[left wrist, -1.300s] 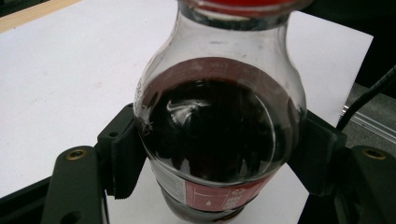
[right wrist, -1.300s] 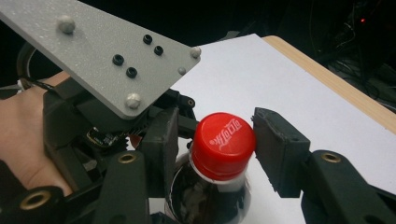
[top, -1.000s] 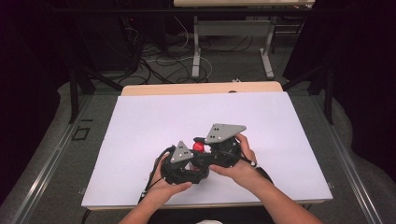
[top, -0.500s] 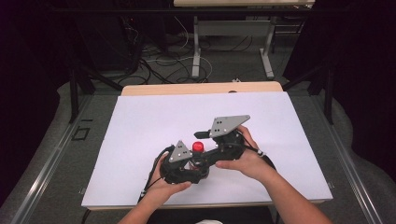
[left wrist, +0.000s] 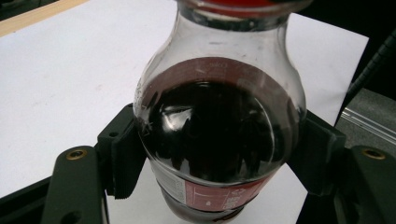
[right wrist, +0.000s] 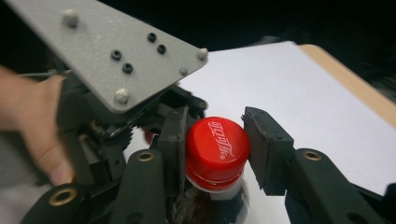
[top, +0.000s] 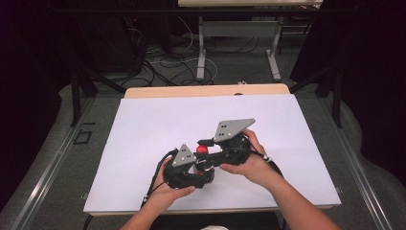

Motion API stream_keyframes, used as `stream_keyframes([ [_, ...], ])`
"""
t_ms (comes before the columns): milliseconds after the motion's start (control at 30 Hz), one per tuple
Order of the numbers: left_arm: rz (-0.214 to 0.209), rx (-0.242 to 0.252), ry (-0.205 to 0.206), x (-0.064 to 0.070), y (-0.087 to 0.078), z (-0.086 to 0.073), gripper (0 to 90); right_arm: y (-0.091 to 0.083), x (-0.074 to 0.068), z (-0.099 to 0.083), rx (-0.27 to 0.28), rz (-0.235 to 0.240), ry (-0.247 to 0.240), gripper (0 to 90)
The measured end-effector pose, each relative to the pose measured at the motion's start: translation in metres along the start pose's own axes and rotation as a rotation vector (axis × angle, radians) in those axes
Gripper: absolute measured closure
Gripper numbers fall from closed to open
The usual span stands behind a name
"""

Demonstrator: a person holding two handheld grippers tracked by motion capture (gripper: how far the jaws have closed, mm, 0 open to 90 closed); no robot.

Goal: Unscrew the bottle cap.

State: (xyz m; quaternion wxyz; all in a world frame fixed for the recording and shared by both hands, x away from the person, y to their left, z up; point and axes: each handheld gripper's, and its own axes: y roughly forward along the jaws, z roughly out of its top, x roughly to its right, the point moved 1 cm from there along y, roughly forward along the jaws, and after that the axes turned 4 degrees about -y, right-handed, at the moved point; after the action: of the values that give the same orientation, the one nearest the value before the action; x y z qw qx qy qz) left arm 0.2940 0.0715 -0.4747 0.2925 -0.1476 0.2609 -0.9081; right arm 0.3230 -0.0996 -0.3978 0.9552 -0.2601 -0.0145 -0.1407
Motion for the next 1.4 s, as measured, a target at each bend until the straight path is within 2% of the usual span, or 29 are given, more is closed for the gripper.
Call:
stream_keyframes([
  [33, -0.006, -0.003, 0.005, 0.000, 0.000, 0.000, 30.2, 0.000, 0.008, -0.001, 0.009, 0.079, -0.043, 61.0],
  [67, -0.007, 0.004, 0.008, 0.000, 0.000, 0.000, 30.1, -0.001, 0.011, -0.001, 0.008, 0.115, -0.071, 60.9],
  [167, -0.009, 0.006, 0.007, 0.000, 0.000, 0.000, 30.1, -0.001, 0.016, -0.002, 0.026, 0.151, -0.083, 60.3],
  [200, -0.006, 0.006, 0.004, 0.000, 0.000, 0.000, 30.1, -0.001, 0.016, -0.001, 0.023, 0.117, -0.073, 50.2],
  [233, -0.002, 0.004, 0.004, -0.001, 0.000, 0.000, 30.1, -0.001, 0.016, -0.001, 0.023, 0.117, -0.073, 50.2],
  [267, -0.002, -0.001, -0.005, -0.001, -0.001, 0.000, 30.1, -0.001, 0.014, -0.001, 0.021, 0.078, -0.046, 44.2],
  [300, 0.004, 0.001, -0.006, -0.001, -0.001, 0.000, 30.0, -0.002, 0.006, 0.000, 0.016, 0.002, -0.018, 41.7],
  [333, 0.008, 0.000, -0.001, -0.002, 0.000, 0.000, 30.0, -0.002, 0.006, 0.000, 0.016, 0.002, -0.018, 41.7],
  [367, 0.015, 0.004, -0.004, -0.002, 0.000, 0.000, 30.0, -0.002, -0.003, 0.001, 0.009, -0.081, 0.004, 43.0],
  [400, 0.017, 0.004, -0.007, -0.002, 0.000, 0.000, 30.0, -0.002, -0.003, 0.001, 0.009, -0.081, 0.004, 43.0],
  [433, 0.019, 0.008, -0.014, -0.002, 0.000, 0.000, 30.0, -0.001, -0.013, 0.000, -0.001, -0.154, 0.057, 45.8],
  [467, 0.010, -0.010, -0.014, -0.003, -0.001, 0.000, 30.0, 0.000, -0.017, 0.000, 0.011, -0.178, 0.060, 47.1],
  [500, 0.014, -0.006, -0.018, -0.003, 0.000, 0.000, 30.0, 0.000, -0.017, 0.000, 0.011, -0.178, 0.060, 47.1],
  [533, 0.012, -0.010, -0.015, -0.003, -0.001, 0.000, 30.0, 0.001, -0.024, 0.000, -0.006, -0.171, 0.038, 48.1],
  [600, 0.022, -0.001, -0.012, -0.002, 0.000, -0.001, 30.0, 0.003, -0.025, -0.001, -0.005, -0.181, 0.006, 48.2],
  [767, 0.024, 0.000, -0.003, 0.000, 0.002, 0.000, 30.1, 0.008, -0.020, -0.002, 0.017, -0.166, 0.031, 52.3],
  [833, 0.024, -0.007, 0.001, 0.000, 0.001, 0.000, 30.1, 0.009, -0.018, -0.002, 0.010, -0.170, 0.024, 58.1],
  [967, 0.009, -0.001, -0.003, -0.002, 0.000, -0.001, 30.1, 0.010, -0.008, -0.001, 0.011, -0.069, -0.013, 60.9],
  [1000, 0.006, -0.004, -0.001, -0.002, 0.000, -0.001, 30.1, 0.010, -0.008, -0.001, 0.011, -0.069, -0.013, 60.9],
  [1033, 0.005, -0.001, -0.004, -0.001, 0.001, -0.001, 30.1, 0.010, 0.000, 0.000, 0.011, 0.012, -0.055, 61.0],
  [1067, 0.008, 0.001, 0.005, -0.001, 0.001, -0.001, 30.1, 0.010, 0.000, 0.000, 0.011, 0.012, -0.055, 61.0],
  [1133, 0.007, 0.004, 0.008, -0.001, 0.001, -0.001, 30.1, 0.008, 0.007, 0.000, 0.007, 0.081, -0.101, 60.7],
  [1200, 0.003, 0.007, -0.010, 0.000, 0.000, 0.000, 30.1, 0.007, 0.008, 0.000, 0.008, 0.077, -0.108, 56.6],
  [1233, 0.009, 0.007, -0.009, -0.001, 0.000, 0.000, 30.0, 0.006, 0.007, 0.001, 0.019, 0.043, -0.085, 45.8],
  [1267, 0.013, 0.006, -0.008, -0.002, 0.000, 0.000, 30.0, 0.003, 0.003, 0.002, 0.044, -0.007, -0.034, 39.7],
  [1300, 0.018, 0.000, -0.003, -0.003, -0.001, 0.000, 30.0, 0.001, 0.000, 0.003, 0.052, -0.035, -0.030, 40.1],
  [1333, 0.016, 0.000, -0.014, -0.003, -0.001, 0.000, 30.0, 0.001, 0.000, 0.003, 0.052, -0.035, -0.030, 40.1],
  [1367, 0.022, 0.003, -0.016, -0.004, -0.001, 0.000, 30.1, -0.001, -0.006, 0.004, 0.052, -0.084, -0.015, 43.9],
  [1400, 0.025, 0.008, -0.023, -0.004, 0.000, 0.000, 30.0, -0.002, -0.010, 0.004, 0.042, -0.087, 0.009, 44.5],
])
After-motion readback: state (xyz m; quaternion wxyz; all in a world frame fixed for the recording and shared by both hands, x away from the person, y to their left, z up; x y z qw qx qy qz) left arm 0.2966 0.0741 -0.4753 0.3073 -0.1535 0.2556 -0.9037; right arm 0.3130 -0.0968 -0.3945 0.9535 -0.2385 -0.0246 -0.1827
